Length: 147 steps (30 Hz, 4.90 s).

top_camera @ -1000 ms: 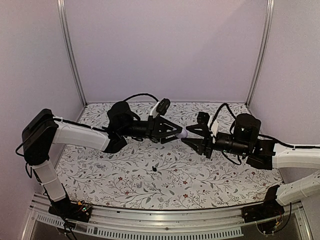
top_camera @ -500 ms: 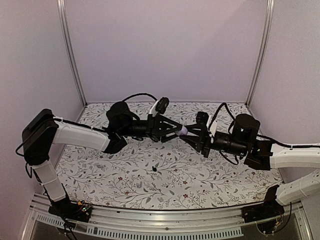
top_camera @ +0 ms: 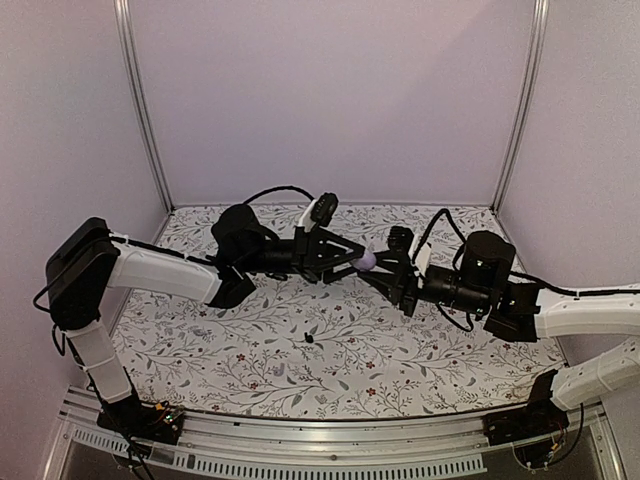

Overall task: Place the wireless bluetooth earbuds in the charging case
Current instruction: Pass from the left arm to the right, then open the charging case, then adjust the right earbud at the center of the board.

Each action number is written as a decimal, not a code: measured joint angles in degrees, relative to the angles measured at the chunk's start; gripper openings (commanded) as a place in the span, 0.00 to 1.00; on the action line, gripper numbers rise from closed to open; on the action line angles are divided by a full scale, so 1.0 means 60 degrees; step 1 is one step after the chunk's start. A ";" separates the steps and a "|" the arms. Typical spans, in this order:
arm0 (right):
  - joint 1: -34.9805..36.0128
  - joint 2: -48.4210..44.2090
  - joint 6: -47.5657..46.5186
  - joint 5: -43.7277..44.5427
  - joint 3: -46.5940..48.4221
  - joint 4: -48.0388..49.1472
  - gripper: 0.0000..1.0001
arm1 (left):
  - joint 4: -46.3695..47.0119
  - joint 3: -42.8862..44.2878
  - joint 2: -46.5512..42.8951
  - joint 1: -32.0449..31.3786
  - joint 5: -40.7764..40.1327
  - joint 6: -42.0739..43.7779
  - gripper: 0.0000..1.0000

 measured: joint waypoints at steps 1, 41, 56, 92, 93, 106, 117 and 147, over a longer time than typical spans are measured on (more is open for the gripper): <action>0.0000 0.0000 -0.0022 0.0007 -0.0029 0.0036 0.31 | 0.0011 0.0000 0.0000 -0.0004 -0.0011 -0.0011 0.26; 0.0066 -0.0080 -0.0193 -0.0058 -0.0310 0.0962 0.33 | 0.0423 -0.0033 0.0018 -0.0149 -0.0423 -0.0146 0.26; 0.0080 -0.0076 -0.0095 -0.0124 -0.0310 0.1147 0.12 | 0.0488 -0.0120 0.0160 -0.0160 -0.0525 -0.0146 0.27; 0.0084 -0.0484 0.0670 -0.0488 -0.0328 0.0237 0.01 | -0.3683 -0.0874 -0.2575 0.0342 -0.1909 0.4830 1.00; 0.0066 -0.0492 0.0783 -0.0583 -0.0324 0.0109 0.00 | -0.4211 -0.0794 -0.3031 0.0310 -0.2211 0.5617 1.00; -0.0189 -0.0076 0.2189 -0.2951 0.0484 -0.0994 0.00 | -0.6947 -0.0696 -0.4248 -0.0991 -0.3676 1.1551 0.90; -0.0204 0.0204 0.2430 -0.3585 0.0554 -0.1337 0.00 | -0.7807 -0.0186 -0.3523 -0.1249 -0.4113 1.2448 0.76; -0.0452 -0.0051 0.2095 -0.3657 0.0036 -0.1501 0.00 | -0.7672 -0.0951 -0.3934 0.0557 -0.3810 0.9814 0.74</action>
